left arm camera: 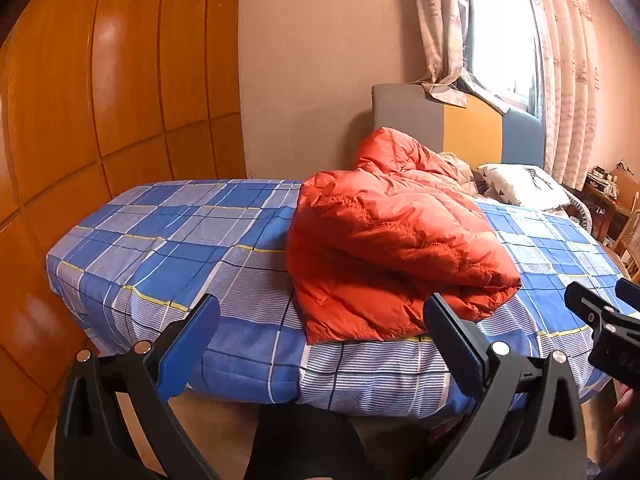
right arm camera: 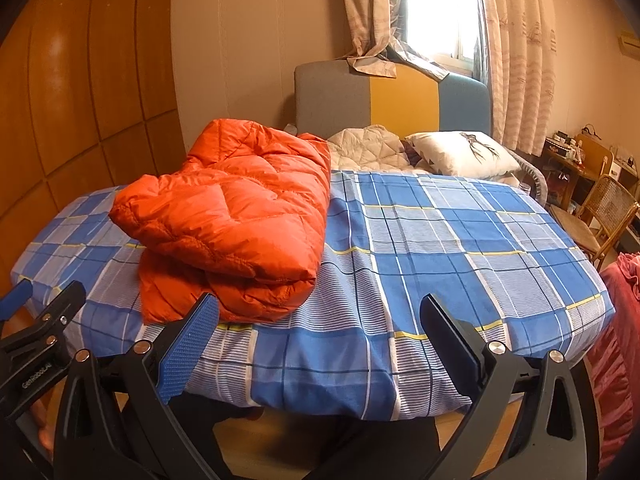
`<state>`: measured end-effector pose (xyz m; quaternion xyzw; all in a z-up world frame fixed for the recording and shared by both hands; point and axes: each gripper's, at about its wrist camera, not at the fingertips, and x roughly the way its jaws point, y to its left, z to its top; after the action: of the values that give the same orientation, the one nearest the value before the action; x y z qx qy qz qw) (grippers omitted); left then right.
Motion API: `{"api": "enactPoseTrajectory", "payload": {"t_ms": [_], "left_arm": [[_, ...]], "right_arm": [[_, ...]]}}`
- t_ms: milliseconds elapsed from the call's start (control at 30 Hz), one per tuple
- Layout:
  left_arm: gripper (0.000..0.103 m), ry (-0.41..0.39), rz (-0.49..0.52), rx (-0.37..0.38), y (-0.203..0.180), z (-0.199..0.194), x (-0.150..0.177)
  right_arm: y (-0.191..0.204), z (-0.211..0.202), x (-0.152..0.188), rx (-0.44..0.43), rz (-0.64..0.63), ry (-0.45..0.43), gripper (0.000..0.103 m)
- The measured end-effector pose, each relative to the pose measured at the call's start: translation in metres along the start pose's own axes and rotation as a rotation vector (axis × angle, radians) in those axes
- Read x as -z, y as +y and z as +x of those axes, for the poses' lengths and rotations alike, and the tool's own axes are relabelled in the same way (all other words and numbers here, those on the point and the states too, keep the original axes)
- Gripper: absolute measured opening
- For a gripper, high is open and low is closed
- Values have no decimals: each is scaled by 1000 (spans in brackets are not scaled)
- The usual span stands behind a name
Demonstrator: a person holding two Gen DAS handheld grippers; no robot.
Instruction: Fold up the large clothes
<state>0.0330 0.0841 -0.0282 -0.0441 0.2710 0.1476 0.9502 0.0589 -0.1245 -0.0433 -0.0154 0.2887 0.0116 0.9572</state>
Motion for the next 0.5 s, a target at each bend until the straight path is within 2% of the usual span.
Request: {"api": "enactPoseTrajectory", "payload": {"t_ms": [500], "left_arm": [[101,-16,12,-2,-3,-2,-2]], "right_arm": [[-2,5,2,-4,1,8,100]]}}
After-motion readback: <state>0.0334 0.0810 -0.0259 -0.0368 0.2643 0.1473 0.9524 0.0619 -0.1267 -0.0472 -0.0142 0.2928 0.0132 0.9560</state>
